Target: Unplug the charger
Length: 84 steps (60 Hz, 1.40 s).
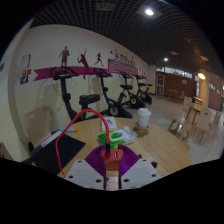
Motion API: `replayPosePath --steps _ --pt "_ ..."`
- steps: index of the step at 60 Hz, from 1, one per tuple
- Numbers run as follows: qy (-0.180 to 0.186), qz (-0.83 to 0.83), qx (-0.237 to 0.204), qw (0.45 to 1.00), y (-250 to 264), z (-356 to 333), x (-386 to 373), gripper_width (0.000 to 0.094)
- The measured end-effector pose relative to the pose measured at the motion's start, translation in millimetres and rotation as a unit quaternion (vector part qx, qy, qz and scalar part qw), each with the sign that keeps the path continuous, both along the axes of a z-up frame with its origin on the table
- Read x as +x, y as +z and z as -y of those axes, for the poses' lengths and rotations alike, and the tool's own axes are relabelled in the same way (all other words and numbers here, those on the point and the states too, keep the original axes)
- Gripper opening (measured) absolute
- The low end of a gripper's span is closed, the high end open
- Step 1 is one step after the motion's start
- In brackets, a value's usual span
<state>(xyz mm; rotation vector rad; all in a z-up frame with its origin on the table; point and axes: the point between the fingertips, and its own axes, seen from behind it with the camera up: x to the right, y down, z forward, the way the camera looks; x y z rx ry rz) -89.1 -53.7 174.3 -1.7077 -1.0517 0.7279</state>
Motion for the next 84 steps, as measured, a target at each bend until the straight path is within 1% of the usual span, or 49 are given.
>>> replayPosePath --steps 4,7,8,10,14,16,19,24,25,27,31,32,33,34,36,43,48,52,55,60,68,80,84 --pt "-0.006 0.028 -0.009 1.0 -5 -17 19 0.0157" --pt "-0.017 0.053 -0.001 0.998 -13 -41 36 0.0163" --pt "-0.021 0.066 0.002 0.998 -20 -49 43 0.0178" --pt "-0.026 0.094 0.003 0.995 -42 -62 55 0.0179" --pt "-0.025 0.136 -0.015 0.99 -77 -75 69 0.0178" --pt "-0.024 0.155 -0.018 0.987 -96 -82 85 0.02" --pt "-0.02 0.188 -0.021 0.982 -119 -86 87 0.0231" --pt "-0.004 0.2 -0.046 0.979 -147 -81 91 0.0304" --pt "-0.003 0.203 -0.051 0.978 -150 -80 91 0.0329" --pt "-0.006 0.212 -0.056 0.976 -155 -80 94 0.0512" --pt "-0.017 0.219 -0.046 0.975 -152 -86 102 0.0877" --pt "-0.017 0.218 -0.044 0.975 -149 -86 104 0.0862" --pt "-0.018 0.216 -0.042 0.975 -146 -85 106 0.0826" --pt "-0.02 0.215 -0.04 0.976 -142 -84 108 0.0818" --pt "-0.024 0.211 -0.039 0.976 -131 -84 116 0.0855" --pt "-0.039 0.193 -0.043 0.979 -82 -63 149 0.0853" --pt "-0.046 0.19 -0.047 0.979 -40 -32 193 0.0856" --pt "-0.045 0.186 -0.048 0.98 -9 -2 221 0.0857" --pt "-0.036 0.18 -0.045 0.982 11 22 241 0.086" --pt "-0.03 0.17 -0.042 0.984 37 61 272 0.0854" --pt "-0.043 0.168 -0.035 0.984 56 103 316 0.0854" --pt "-0.079 0.167 -0.053 0.981 57 136 358 0.0857" --pt "-0.085 0.166 -0.06 0.981 55 142 366 0.0854"
